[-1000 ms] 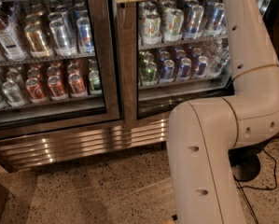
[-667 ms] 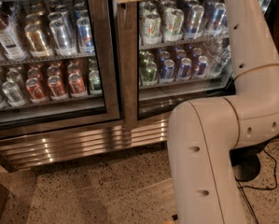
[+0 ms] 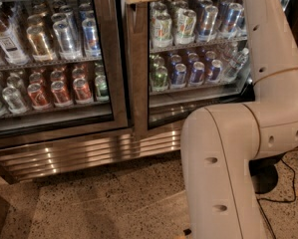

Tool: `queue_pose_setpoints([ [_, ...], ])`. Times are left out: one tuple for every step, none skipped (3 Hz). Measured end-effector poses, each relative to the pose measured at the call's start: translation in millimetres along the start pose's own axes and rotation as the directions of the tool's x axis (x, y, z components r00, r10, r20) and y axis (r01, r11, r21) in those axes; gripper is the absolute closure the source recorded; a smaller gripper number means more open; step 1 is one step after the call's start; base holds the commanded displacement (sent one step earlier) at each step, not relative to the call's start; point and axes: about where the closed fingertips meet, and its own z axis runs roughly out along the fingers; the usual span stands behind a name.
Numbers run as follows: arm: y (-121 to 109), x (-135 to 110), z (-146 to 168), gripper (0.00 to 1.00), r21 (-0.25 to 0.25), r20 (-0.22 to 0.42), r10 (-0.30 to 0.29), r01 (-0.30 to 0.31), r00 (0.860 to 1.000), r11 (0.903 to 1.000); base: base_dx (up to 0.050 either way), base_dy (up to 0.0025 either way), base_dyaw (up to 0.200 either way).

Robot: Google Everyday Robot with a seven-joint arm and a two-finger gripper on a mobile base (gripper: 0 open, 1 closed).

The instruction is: Open right fridge door

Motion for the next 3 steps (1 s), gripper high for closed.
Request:
queue_pose_setpoints([
  [0.0, 0.0, 0.0, 1.00, 0.000, 0.000, 0.000, 0.000, 1.000, 1.0000, 0.000, 0.00000, 0.000],
  [5.7, 2.0, -0.4, 1.00, -0.048, 0.018, 0.036, -0.035, 0.999, 0.9983, 0.000, 0.00000, 0.000],
  [6.4, 2.7, -2.6, 1.00, -0.048, 0.018, 0.036, -0.035, 0.999, 0.9982, 0.000, 0.00000, 0.000],
])
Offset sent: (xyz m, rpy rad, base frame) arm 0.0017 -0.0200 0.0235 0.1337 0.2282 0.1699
